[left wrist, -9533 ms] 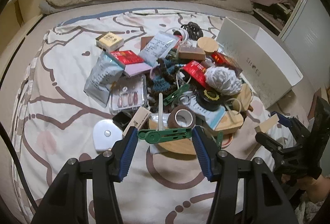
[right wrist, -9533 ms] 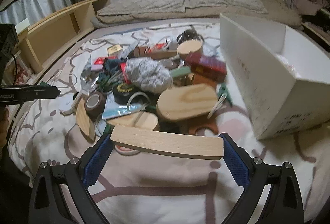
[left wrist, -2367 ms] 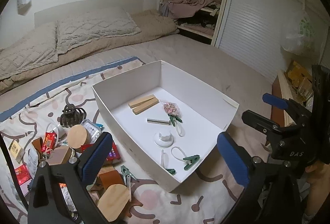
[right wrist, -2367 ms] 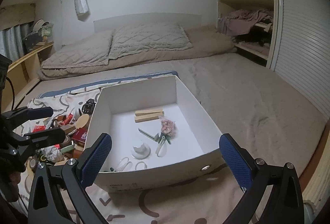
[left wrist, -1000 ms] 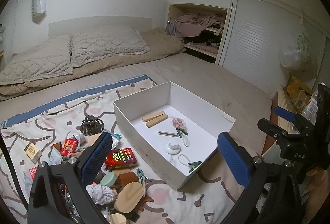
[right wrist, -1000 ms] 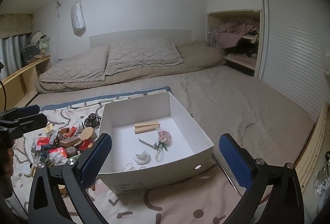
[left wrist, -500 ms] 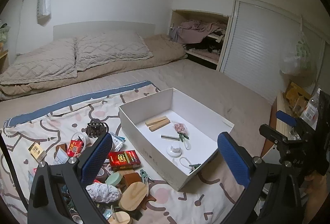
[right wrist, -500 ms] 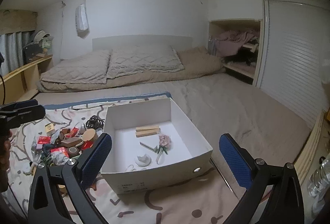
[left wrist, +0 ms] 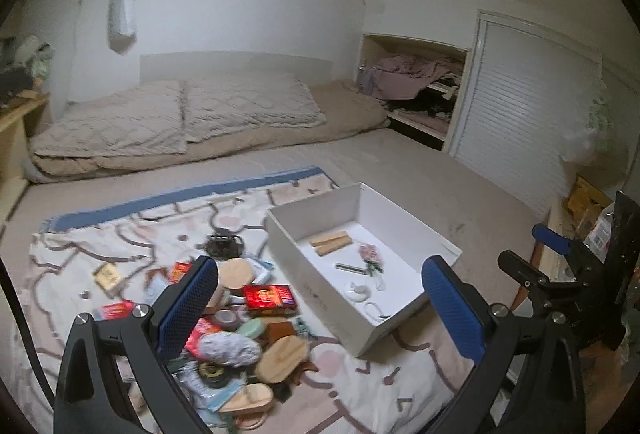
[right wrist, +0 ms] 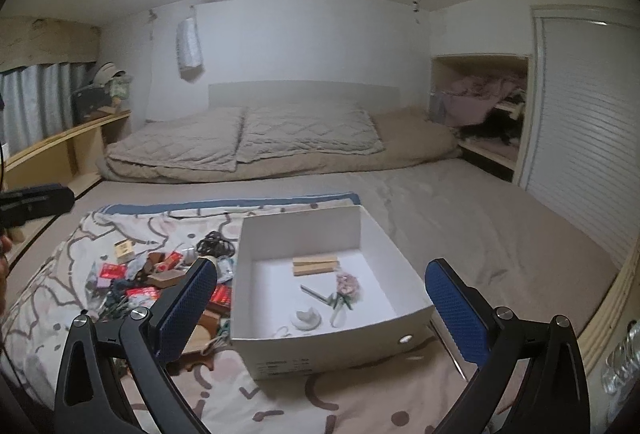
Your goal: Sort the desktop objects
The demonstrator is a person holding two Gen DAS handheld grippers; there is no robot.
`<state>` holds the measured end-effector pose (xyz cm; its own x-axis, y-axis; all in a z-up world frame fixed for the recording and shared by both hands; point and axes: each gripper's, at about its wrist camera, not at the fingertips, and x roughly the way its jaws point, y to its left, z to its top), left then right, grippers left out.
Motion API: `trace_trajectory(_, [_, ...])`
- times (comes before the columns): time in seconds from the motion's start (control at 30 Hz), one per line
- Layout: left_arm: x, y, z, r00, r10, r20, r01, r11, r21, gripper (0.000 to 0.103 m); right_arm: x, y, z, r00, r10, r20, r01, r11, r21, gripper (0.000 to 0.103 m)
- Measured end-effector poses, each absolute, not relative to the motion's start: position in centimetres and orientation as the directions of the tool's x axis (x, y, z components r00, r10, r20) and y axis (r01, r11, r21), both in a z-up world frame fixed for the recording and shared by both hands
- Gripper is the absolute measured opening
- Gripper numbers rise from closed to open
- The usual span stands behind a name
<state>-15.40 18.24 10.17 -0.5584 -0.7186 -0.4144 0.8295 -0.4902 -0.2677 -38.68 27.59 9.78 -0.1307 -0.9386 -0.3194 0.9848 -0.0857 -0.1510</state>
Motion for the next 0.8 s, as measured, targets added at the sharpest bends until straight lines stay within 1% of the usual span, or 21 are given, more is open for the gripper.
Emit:
trace_trajectory(0.1, [-14.1, 19.6, 11.1, -0.510, -0.755, -0.411, 0.860, -0.455, -0.230, 0.103, -37.6, 27.5, 9.9, -0.088, -0.943, -0.322, 0.987, -0.038, -0.157, 0.103])
trace_trajectory(0.43, [-9.7, 23.1, 12.9, -0.362, -0.826, -0.433, 0.932, -0.312, -0.185, 0.103, -33.1, 27.6, 10.5, 0.059, -0.944, -0.324, 0.975, 0.124, -0.184, 0.103])
trace_trajectory(0.63, [-7.3, 24.5, 13.6, -0.280, -0.840, -0.465, 0.959, -0.227, -0.169, 0.103, -30.3, 27.5, 10.7, 0.141, -0.931, -0.338, 0.958, 0.214, -0.191, 0.103])
trace_trajectory(0.8, [-6.1, 25.7, 13.8, -0.223, -0.863, -0.453, 0.974, -0.184, -0.129, 0.103, -28.2, 27.4, 10.7, 0.191, -0.920, -0.344, 0.944, 0.268, -0.194, 0.103])
